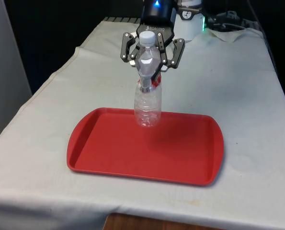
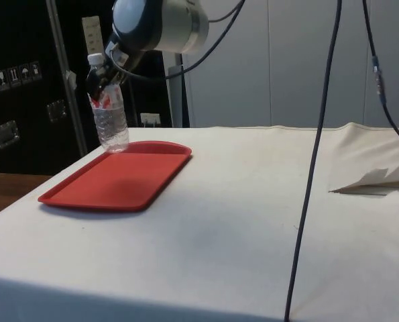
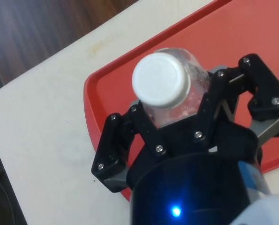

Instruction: Place the bottle upright on the tray.

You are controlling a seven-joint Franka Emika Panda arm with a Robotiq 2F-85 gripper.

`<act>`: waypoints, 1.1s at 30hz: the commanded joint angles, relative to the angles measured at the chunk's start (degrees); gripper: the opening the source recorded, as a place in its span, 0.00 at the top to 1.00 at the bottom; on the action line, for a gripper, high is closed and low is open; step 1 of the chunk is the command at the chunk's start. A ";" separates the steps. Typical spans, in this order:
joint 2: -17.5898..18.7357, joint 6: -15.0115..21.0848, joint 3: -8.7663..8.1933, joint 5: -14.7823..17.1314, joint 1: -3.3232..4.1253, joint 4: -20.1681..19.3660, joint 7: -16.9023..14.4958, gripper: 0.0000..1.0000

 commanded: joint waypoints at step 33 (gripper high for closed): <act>3.15 2.69 2.75 0.17 -1.60 1.09 6.70 0.68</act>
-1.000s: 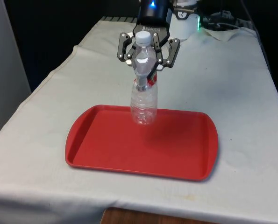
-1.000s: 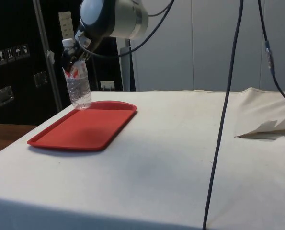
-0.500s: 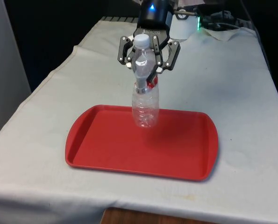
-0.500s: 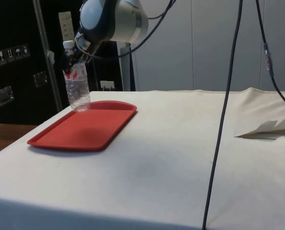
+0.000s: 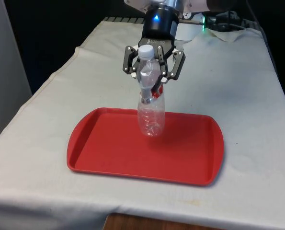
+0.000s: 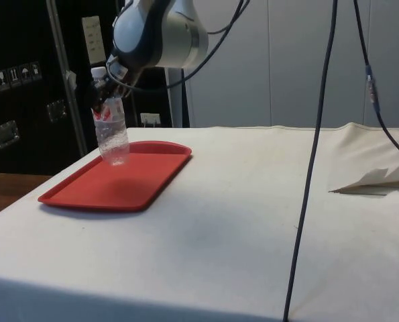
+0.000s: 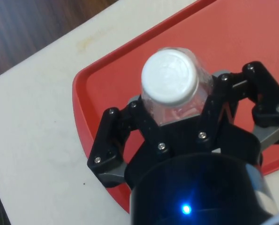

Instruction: Place the bottle upright on the tray.

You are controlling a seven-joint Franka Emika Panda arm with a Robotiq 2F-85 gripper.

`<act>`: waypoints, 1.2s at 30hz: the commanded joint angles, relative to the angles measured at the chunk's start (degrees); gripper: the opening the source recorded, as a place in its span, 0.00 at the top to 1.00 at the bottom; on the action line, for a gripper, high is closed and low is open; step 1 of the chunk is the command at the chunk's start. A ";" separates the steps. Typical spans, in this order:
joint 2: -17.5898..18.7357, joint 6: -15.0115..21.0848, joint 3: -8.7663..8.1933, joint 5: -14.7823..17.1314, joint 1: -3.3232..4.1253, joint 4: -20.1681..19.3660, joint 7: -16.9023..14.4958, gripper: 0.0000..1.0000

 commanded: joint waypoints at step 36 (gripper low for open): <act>4.87 7.28 0.97 -0.17 -0.40 2.06 3.15 0.68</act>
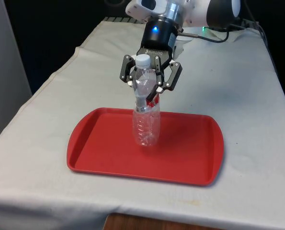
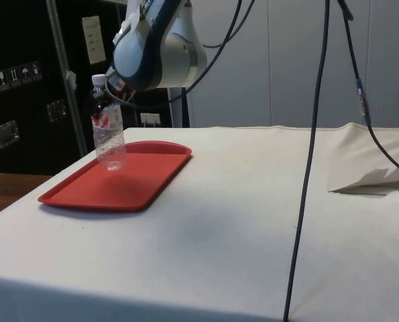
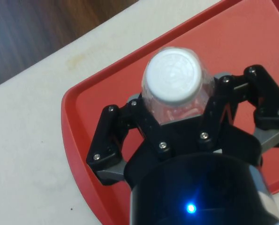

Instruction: Place the bottle upright on the tray.

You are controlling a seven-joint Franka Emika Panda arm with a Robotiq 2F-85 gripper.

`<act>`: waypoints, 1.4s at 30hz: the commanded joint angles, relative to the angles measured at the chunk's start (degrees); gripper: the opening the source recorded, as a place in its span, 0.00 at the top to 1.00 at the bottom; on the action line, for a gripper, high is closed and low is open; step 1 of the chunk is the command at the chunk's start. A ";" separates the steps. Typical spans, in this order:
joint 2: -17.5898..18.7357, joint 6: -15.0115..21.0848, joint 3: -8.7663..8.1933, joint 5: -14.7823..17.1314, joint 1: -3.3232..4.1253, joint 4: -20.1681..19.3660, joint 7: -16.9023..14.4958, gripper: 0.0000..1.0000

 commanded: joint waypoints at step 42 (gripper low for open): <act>2.23 0.11 0.40 0.00 -0.23 0.86 0.74 0.68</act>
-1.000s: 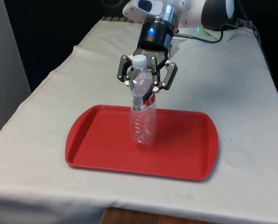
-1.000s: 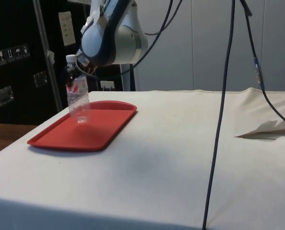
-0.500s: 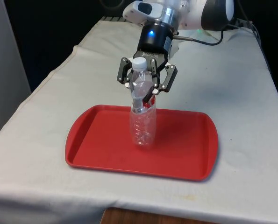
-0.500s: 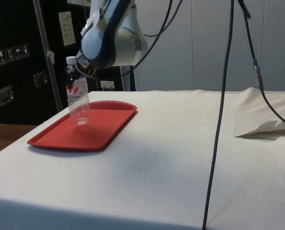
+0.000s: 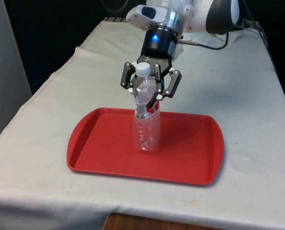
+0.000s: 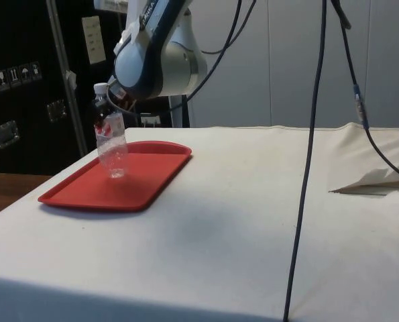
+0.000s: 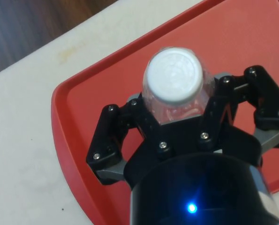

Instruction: Place the bottle upright on the tray.

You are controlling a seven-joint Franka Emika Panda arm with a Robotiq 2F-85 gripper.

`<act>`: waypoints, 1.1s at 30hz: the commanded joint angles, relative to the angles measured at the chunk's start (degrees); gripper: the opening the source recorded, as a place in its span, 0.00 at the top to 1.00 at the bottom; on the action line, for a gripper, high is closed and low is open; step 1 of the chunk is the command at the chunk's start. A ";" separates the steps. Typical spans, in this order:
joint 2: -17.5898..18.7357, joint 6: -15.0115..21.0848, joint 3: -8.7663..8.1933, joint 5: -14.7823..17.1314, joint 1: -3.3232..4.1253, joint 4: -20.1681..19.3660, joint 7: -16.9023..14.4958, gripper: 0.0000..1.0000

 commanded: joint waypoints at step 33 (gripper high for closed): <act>0.63 -0.06 0.06 0.00 -0.06 0.23 0.00 0.68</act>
